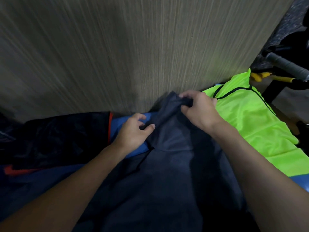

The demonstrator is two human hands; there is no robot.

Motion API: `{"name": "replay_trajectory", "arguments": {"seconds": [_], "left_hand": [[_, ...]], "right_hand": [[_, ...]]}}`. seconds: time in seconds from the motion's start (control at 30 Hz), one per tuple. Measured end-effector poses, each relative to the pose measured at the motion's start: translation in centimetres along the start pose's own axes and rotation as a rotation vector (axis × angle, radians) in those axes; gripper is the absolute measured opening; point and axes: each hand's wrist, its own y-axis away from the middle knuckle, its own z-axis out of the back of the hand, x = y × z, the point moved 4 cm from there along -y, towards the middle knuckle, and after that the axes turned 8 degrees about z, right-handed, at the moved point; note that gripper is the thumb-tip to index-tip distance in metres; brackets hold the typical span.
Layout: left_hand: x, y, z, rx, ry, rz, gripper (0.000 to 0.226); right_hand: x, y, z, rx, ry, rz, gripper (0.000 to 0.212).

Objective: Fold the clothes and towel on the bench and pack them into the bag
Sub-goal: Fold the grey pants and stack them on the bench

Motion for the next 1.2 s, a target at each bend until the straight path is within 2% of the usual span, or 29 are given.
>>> {"name": "replay_trajectory", "arguments": {"seconds": [0.17, 0.23, 0.37, 0.47, 0.6, 0.73, 0.9, 1.0, 1.07, 1.13, 1.2], "left_hand": [[-0.4, 0.8, 0.9, 0.047, 0.169, 0.014, 0.046], [-0.6, 1.2, 1.0, 0.033, 0.195, -0.033, 0.039], [-0.6, 2.1, 0.6, 0.077, 0.304, 0.001, 0.042], [-0.5, 2.6, 0.0, 0.135, 0.404, 0.053, 0.035], [-0.4, 2.7, 0.1, 0.056, 0.529, 0.124, 0.032], [-1.3, 3.7, 0.6, 0.081, 0.584, 0.078, 0.033], [-3.2, 7.0, 1.9, 0.095, 0.5, -0.171, 0.03], [-3.3, 9.9, 1.5, 0.099, 0.271, -0.439, 0.034], [-3.0, 12.0, 0.3, 0.136, 0.087, -0.611, 0.03], [-2.3, 13.4, -1.2, 0.184, -0.075, -0.721, 0.022], [-1.3, 14.2, -2.6, 0.199, -0.207, -0.788, 0.023]], "right_hand": [[0.4, 1.0, 1.2, 0.034, -0.534, 0.04, 0.037], [0.1, 1.6, 1.5, 0.035, -0.648, 0.019, 0.037], [-0.2, 2.7, 2.0, 0.009, -0.768, -0.014, 0.033], [0.2, 3.6, 2.3, 0.045, -0.795, -0.002, 0.033], [0.1, 4.3, 2.4, 0.062, -0.911, -0.033, 0.031], [0.4, 4.4, 2.5, 0.073, -0.952, -0.036, 0.023], [-0.1, 5.6, 4.0, 0.103, -0.92, 0.003, 0.024], [-1.1, 8.0, 6.1, 0.25, -0.743, 0.051, 0.015], [-2.0, 9.8, 7.4, 0.317, -0.579, 0.109, 0.018], [-3.3, 11.2, 7.9, 0.336, -0.449, 0.102, 0.026], [-3.9, 12.6, 7.9, 0.353, -0.366, 0.083, 0.024]]}}
